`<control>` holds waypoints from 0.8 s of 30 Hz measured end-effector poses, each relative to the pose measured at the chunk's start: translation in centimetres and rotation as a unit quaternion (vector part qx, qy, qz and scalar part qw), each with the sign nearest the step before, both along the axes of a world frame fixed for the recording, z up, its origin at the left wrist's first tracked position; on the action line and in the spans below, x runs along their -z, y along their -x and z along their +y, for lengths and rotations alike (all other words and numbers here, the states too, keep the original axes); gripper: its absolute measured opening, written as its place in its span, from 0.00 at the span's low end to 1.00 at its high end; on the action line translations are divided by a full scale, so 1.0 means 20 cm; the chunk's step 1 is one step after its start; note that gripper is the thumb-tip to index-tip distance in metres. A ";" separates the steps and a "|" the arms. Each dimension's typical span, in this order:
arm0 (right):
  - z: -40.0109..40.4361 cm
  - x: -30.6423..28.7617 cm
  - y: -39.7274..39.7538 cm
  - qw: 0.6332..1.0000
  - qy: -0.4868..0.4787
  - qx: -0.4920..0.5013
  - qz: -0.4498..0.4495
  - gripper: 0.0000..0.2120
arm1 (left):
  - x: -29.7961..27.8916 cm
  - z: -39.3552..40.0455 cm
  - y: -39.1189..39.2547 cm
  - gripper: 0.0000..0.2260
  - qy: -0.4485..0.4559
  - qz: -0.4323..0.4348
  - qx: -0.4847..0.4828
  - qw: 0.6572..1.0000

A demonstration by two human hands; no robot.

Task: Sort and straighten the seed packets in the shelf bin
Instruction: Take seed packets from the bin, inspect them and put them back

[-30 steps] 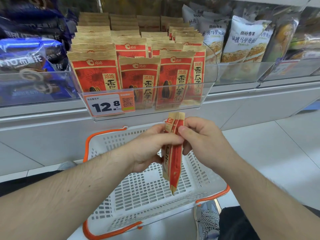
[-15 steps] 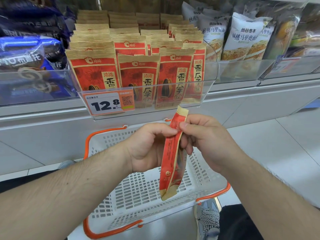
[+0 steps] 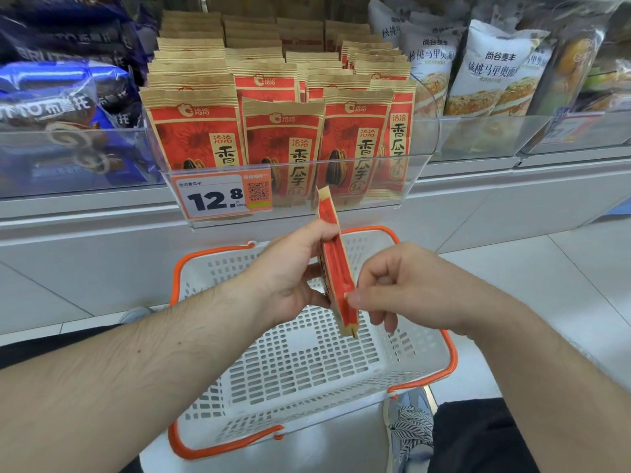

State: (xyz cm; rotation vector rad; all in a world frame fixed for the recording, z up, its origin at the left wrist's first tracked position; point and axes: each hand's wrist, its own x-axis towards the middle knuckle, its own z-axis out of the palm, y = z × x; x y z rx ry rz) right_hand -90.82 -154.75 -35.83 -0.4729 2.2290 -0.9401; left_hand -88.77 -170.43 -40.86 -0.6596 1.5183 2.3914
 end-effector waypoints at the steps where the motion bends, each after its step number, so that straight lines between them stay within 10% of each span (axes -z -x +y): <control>1: 0.00 -0.01 0.00 1.000 -0.018 -0.013 0.003 0.11 | 0.00 0.00 0.00 0.17 -0.007 -0.008 -0.005 1.000; 24: 0.03 0.09 0.06 0.985 0.132 0.107 0.019 0.09 | 0.00 -0.02 -0.01 0.13 -0.089 0.025 0.002 0.996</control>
